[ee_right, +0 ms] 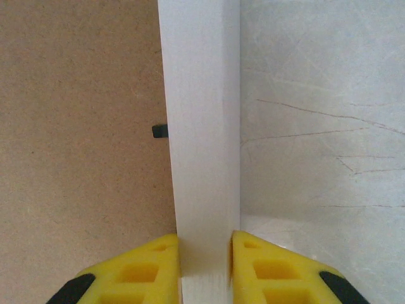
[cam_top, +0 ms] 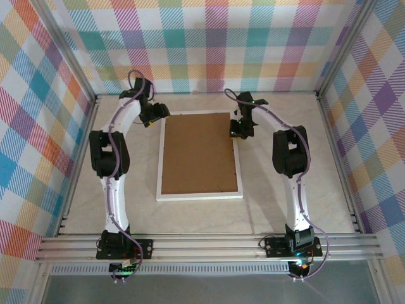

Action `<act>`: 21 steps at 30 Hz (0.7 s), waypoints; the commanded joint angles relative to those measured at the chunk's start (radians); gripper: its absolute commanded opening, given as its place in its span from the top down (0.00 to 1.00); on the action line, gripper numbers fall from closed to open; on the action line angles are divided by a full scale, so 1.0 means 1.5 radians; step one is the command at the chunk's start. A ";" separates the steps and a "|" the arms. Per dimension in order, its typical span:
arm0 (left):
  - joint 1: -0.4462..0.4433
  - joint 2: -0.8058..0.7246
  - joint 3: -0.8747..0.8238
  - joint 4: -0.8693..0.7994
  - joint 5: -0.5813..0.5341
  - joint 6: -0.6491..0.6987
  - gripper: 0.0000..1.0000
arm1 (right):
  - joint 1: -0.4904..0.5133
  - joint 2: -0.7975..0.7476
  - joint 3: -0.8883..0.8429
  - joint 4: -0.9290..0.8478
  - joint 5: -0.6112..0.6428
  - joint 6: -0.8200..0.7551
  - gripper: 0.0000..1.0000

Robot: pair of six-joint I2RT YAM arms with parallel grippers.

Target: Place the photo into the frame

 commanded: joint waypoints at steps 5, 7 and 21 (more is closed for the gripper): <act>0.014 -0.152 -0.225 0.032 -0.015 0.016 0.33 | 0.002 0.002 -0.021 0.014 -0.004 0.010 0.78; 0.014 -0.184 -0.297 0.056 -0.014 0.006 0.34 | 0.002 0.002 -0.025 0.019 0.000 0.011 0.78; 0.007 -0.209 -0.455 0.135 0.012 -0.018 0.36 | 0.003 -0.004 -0.045 0.035 -0.008 0.018 0.77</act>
